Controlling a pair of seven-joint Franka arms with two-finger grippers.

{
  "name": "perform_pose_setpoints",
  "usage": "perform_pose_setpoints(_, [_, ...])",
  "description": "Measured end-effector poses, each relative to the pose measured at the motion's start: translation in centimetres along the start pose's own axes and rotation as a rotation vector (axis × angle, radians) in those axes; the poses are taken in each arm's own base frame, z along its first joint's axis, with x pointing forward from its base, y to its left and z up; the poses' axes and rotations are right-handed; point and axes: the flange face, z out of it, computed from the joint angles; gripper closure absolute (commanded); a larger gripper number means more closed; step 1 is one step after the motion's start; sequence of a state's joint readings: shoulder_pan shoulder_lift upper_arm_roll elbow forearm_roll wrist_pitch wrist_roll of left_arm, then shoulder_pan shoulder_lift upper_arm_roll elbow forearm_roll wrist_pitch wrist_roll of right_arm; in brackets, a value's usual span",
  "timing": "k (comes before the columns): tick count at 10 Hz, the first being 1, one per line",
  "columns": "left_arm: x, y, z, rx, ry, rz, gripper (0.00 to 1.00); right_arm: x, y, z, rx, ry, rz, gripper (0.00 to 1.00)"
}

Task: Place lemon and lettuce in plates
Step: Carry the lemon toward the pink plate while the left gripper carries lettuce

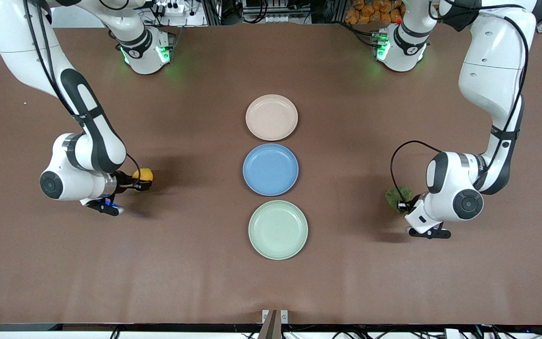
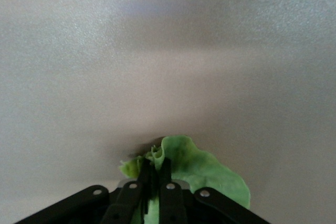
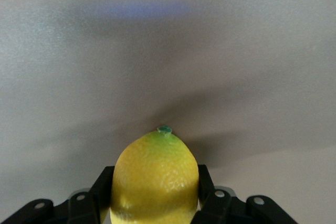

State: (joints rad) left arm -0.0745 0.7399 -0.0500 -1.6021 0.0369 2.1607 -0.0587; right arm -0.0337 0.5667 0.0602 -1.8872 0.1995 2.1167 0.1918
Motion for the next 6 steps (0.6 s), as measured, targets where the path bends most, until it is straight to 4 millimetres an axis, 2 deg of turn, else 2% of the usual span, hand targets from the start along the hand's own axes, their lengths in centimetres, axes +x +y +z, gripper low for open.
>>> perform_pose_setpoints(2, [0.4, 0.3, -1.7, -0.003, 0.029, 0.005, 1.00, -0.2, -1.1, -2.0, -0.001, -0.056, -0.009, 1.00])
perform_pose_setpoints(3, [0.5, 1.1, -3.2, -0.010, 0.051, 0.015, 1.00, -0.5, -2.4, -3.3, 0.024, -0.081, 0.006, 1.00])
perform_pose_setpoints(4, [0.4, 2.1, -5.0, -0.018, 0.077, 0.029, 1.00, -1.3, -4.6, -4.0, 0.056, -0.101, 0.018, 1.00])
perform_pose_setpoints(6, [0.1, 4.4, -9.4, -0.044, 0.140, 0.057, 1.00, -4.1, -11.0, -3.9, 0.077, -0.128, -0.008, 1.00])
